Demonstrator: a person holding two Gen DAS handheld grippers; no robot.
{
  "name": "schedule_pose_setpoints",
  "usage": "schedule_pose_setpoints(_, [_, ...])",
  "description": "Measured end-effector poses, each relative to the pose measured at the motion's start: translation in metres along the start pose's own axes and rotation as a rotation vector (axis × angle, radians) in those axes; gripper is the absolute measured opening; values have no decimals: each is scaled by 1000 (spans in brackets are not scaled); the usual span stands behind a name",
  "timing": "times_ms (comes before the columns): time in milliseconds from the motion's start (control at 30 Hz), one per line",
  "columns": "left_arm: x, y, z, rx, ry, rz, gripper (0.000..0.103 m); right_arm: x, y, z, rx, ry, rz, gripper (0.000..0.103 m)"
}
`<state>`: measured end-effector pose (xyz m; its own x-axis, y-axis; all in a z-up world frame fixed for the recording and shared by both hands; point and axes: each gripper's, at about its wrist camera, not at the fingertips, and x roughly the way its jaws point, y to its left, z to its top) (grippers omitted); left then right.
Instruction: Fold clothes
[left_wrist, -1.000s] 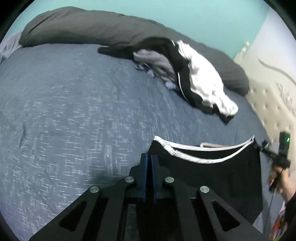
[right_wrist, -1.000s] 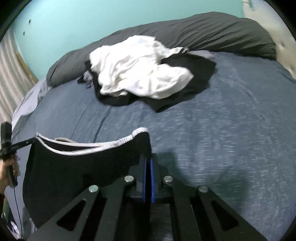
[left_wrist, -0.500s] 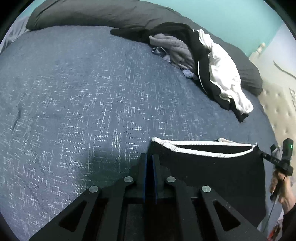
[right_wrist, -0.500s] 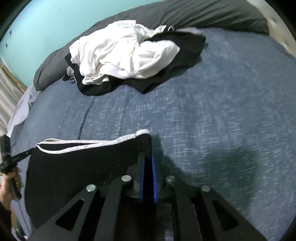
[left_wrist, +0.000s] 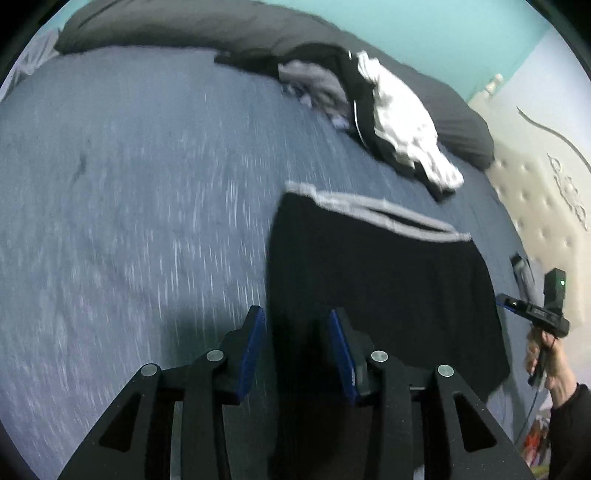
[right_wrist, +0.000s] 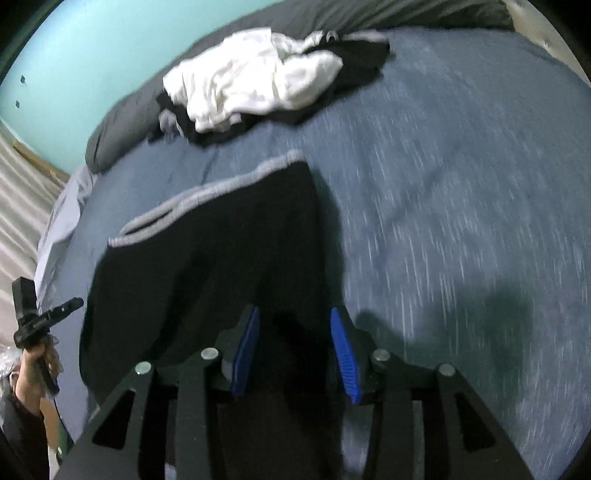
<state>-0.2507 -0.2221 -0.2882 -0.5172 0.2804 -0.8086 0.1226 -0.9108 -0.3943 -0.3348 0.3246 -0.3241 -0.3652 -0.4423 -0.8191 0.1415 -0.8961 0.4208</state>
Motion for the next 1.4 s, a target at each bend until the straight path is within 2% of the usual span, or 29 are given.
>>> schedule_pose_setpoints(100, [0, 6, -14, -19, 21, -5, 43, 1, -6, -16, 9, 33, 13, 41])
schedule_pose_setpoints(233, [-1, 15, -25, -77, 24, -54, 42, 4, -2, -27, -4, 55, 40, 40])
schedule_pose_setpoints(267, [-1, 15, -26, -78, 28, -58, 41, 6, 0, -28, -13, 63, 36, 36])
schedule_pose_setpoints(300, [0, 13, -27, -74, 34, -61, 41, 8, 3, -30, -23, 70, 32, 25])
schedule_pose_setpoints(333, [2, 11, -28, -68, 42, -64, 41, 9, 5, -31, -30, 76, 27, 22])
schedule_pose_setpoints(367, [4, 9, -29, -63, 50, -67, 37, 10, 5, -31, -31, 78, 23, 19])
schedule_pose_setpoints(433, [7, 5, -31, -48, 63, -61, 18, 9, 5, -30, -26, 72, 28, 12])
schedule_pose_setpoints(467, [8, 3, -31, -37, 66, -50, 13, 8, 5, -30, -27, 68, 28, 11])
schedule_pose_setpoints(600, [4, 3, -31, -27, 45, -35, 9, 1, 1, -28, -25, 39, 26, 5])
schedule_pose_setpoints(700, [1, 9, -31, -35, 21, -6, 8, -5, -8, -27, 2, 7, 5, 5])
schedule_pose_setpoints(900, [4, 18, -33, -75, 13, -9, 8, -1, -17, -31, 56, -3, -4, 4])
schedule_pose_setpoints(967, [3, 18, -33, -76, 11, -9, 8, 0, -18, -32, 67, 16, 24, 5])
schedule_pose_setpoints(1067, [0, 15, -34, -76, 7, 0, 11, -9, -18, -35, 58, 10, 0, 7])
schedule_pose_setpoints(1100, [-2, 14, -34, -76, 5, 3, 12, -13, -18, -35, 64, 0, -10, 13])
schedule_pose_setpoints(1167, [-6, 11, -35, -74, -5, 13, 19, -24, -17, -37, 88, -34, -23, 18])
schedule_pose_setpoints(1300, [-26, 3, -40, -90, -69, 26, 40, -44, 7, -41, 57, -98, 0, 18])
schedule_pose_setpoints(1400, [-40, -5, -49, -107, -120, 35, 42, -41, 47, -48, -6, -87, 68, 18])
